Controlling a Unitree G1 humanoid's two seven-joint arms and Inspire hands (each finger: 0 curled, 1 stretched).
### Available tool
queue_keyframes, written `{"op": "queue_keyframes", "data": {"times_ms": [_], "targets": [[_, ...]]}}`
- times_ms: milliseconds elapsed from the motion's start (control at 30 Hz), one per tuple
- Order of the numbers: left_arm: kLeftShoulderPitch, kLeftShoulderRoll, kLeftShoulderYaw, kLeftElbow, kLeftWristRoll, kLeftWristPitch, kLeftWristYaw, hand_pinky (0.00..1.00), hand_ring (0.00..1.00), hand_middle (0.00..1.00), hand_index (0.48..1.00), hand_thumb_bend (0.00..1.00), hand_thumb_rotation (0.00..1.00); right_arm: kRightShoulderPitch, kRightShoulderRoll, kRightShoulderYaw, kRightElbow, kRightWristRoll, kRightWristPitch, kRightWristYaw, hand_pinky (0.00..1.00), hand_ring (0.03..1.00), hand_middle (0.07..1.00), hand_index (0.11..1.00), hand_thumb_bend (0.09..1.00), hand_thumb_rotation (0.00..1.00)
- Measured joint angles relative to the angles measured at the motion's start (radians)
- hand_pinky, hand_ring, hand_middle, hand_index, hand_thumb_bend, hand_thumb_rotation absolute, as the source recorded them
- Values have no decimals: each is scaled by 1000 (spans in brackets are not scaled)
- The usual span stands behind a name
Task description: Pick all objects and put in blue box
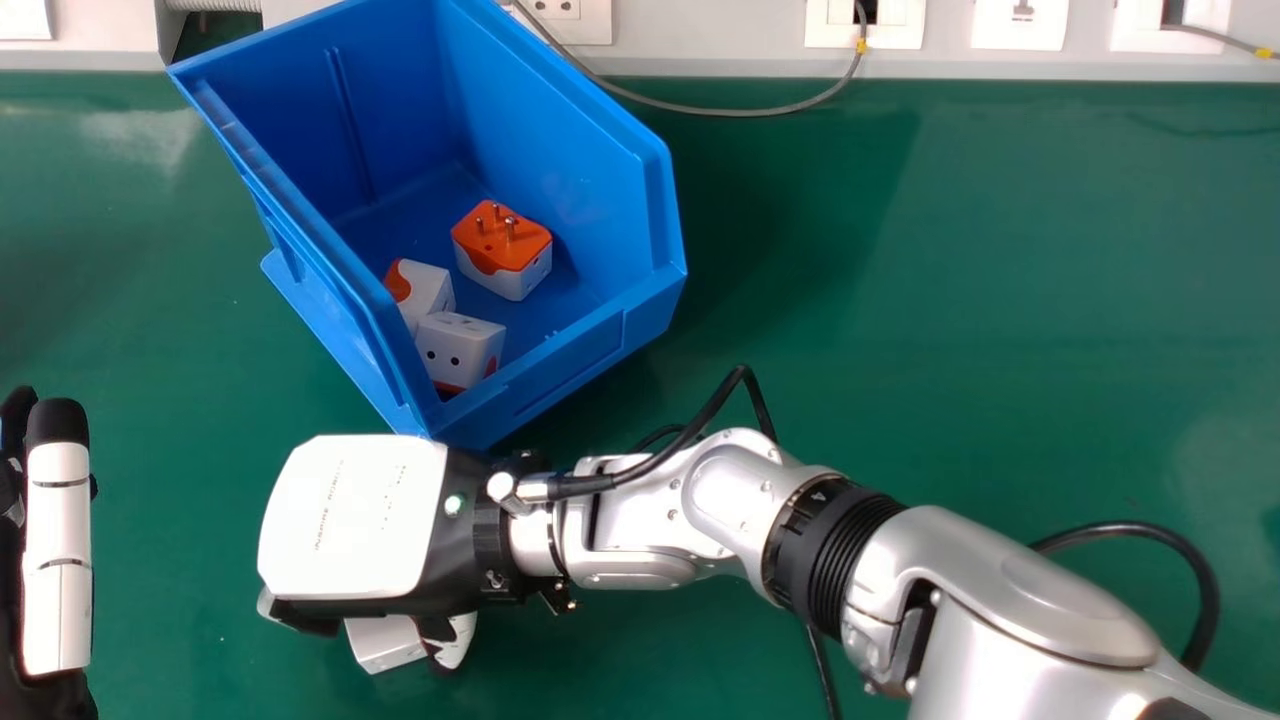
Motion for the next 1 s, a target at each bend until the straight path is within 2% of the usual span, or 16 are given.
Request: {"op": "queue_keyframes", "data": {"times_ms": [33, 100, 133, 200, 367, 767, 900, 1000], "targets": [[0, 0, 0, 0, 0, 0, 0, 916, 976, 985, 1000, 554, 1000, 0, -1, -10, 0, 15, -1, 24, 270, 368, 523, 511, 544, 6], [5, 0, 0, 0, 0, 0, -1, 916, 976, 985, 1000, 562, 1000, 0, -3, -30, 2, 47, -15, 79, 174, 250, 372, 498, 535, 48], [5, 0, -1, 0, 0, 0, -1, 916, 976, 985, 1000, 562, 1000, 0, -5, -37, 2, 55, -21, 94, 174, 250, 372, 498, 535, 48], [7, 0, -1, 0, 0, 0, -2, 916, 975, 985, 1000, 571, 1000, 0, -8, -53, 1, 77, -30, 130, 115, 177, 277, 495, 529, 77], [4, 2, 0, 0, 0, 0, -4, 912, 973, 985, 1000, 585, 1000, 3, -10, -67, -10, 104, -46, 154, 54, 104, 187, 491, 522, 104], [3, 4, -1, 0, 2, 0, -5, 908, 972, 985, 1000, 603, 1000, 25, -17, -85, -21, 112, -44, 142, 18, 61, 136, 483, 518, 121], [0, 7, -1, 0, 10, 0, -5, 906, 972, 985, 1000, 611, 1000, 35, -18, -93, -27, 113, -44, 142, 16, 58, 134, 482, 518, 122], [-3, 8, 0, 2, 11, 1, -5, 904, 971, 985, 1000, 614, 1000, 48, -25, -103, -48, 115, -48, 151, 18, 58, 134, 483, 517, 122]]}}
